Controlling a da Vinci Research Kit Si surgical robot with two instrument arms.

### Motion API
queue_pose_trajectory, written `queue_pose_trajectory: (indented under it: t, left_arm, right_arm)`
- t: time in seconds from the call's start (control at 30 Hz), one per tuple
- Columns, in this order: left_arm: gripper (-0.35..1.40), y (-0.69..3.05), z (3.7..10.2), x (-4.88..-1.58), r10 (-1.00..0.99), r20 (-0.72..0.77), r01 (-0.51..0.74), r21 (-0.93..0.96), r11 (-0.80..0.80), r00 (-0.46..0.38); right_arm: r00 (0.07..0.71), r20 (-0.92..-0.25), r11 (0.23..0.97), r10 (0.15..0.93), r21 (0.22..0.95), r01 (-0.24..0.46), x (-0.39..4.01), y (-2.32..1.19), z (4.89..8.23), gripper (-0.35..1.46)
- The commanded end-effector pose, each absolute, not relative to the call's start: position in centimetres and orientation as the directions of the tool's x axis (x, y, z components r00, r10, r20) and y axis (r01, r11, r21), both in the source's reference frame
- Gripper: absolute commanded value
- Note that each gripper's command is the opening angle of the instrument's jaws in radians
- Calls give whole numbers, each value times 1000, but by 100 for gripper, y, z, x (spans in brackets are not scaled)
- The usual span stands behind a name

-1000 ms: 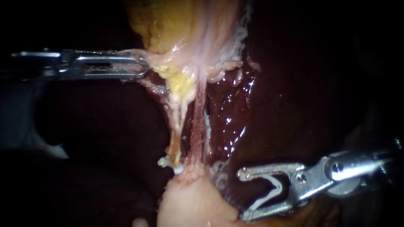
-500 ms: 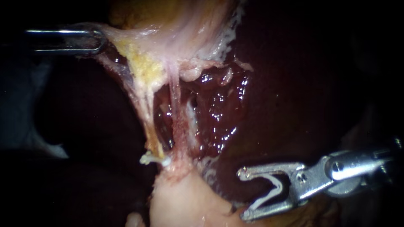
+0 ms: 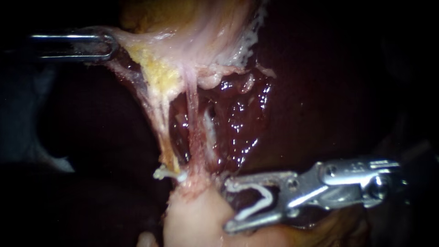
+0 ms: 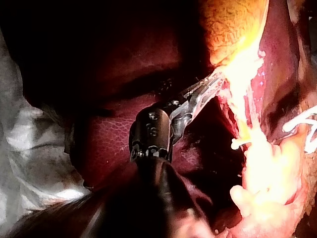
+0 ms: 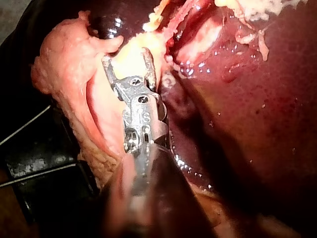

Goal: Clipping second clip left tube

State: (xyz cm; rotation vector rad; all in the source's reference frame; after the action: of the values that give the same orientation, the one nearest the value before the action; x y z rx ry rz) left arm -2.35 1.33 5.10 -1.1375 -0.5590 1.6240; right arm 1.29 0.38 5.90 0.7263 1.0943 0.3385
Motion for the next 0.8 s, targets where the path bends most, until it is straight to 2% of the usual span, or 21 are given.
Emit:
queue_pose_trajectory:
  t: [0.03, 0.33, 0.8]
  left_arm:
    - [-35, 133, 510, -235, 916, -401, -477, -801, -362, -22]
    - [-35, 132, 510, -236, 916, -401, -475, -802, -362, -23]
    - [-35, 131, 510, -238, 916, -399, -472, -803, -363, -24]
  right_arm:
    - [441, -674, 717, 593, 691, 94, 134, 40, 592, 50]
    - [438, -653, 699, 619, 711, 72, 173, 63, 614, 49]
    - [438, -648, 698, 623, 713, 62, 186, 83, 651, 49]
